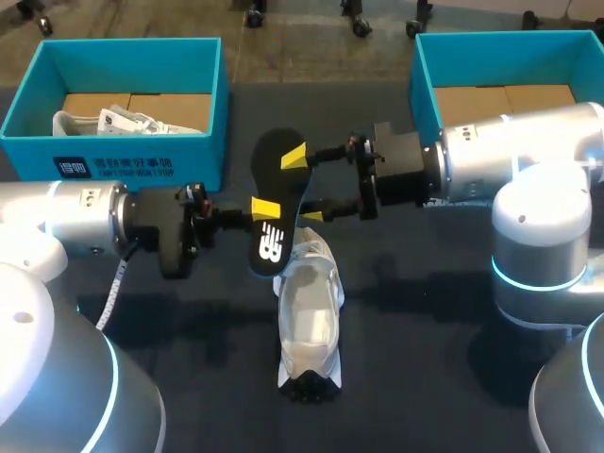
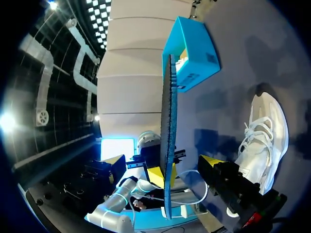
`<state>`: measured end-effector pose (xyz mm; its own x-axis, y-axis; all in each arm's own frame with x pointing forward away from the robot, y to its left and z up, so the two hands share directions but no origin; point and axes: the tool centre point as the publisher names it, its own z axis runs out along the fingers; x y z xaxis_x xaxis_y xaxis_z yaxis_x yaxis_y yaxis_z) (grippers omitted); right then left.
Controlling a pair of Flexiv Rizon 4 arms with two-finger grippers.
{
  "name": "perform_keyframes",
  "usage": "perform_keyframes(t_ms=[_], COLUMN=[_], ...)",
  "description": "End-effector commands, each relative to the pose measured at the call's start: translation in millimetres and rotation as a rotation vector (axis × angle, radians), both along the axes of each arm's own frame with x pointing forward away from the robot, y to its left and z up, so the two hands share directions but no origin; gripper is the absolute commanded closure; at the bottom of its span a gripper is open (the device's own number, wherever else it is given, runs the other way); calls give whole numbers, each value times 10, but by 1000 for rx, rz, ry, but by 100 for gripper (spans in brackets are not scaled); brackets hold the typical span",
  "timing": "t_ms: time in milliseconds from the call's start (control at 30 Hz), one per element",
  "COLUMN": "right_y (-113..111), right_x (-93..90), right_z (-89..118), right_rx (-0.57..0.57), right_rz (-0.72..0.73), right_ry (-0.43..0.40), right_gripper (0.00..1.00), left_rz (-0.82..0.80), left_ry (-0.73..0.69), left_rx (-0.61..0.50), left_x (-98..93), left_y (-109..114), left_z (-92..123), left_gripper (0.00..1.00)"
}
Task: Take the shoe out of the shoebox, open the shoe tongue, remove and reinsert the insole, then place the shoe into the shoebox
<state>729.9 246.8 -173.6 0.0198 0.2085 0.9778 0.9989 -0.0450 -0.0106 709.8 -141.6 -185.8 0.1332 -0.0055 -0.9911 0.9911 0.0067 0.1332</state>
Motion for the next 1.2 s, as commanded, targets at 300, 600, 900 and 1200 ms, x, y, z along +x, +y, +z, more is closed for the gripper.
perform_keyframes(t_ms=[300, 600, 900, 1200], right_y=[148, 95, 88, 95], right_x=[26, 27, -3, -26], right_z=[-72, -104, -102, -90], right_rx=[-10, -4, 1, 3], right_rz=[-11, -62, -79, -82], right_ry=[-47, -86, -84, -89], right_gripper=[54, 58, 71, 97], left_rz=[2, 2, 2, 2], left_ry=[-2, -2, -2, -2], left_rx=[-1, -1, -1, -1], left_x=[-5, -5, -5, -5], left_y=[-13, -13, -13, -13], left_z=[-9, -9, -9, -9], left_gripper=[100, 100, 100, 100])
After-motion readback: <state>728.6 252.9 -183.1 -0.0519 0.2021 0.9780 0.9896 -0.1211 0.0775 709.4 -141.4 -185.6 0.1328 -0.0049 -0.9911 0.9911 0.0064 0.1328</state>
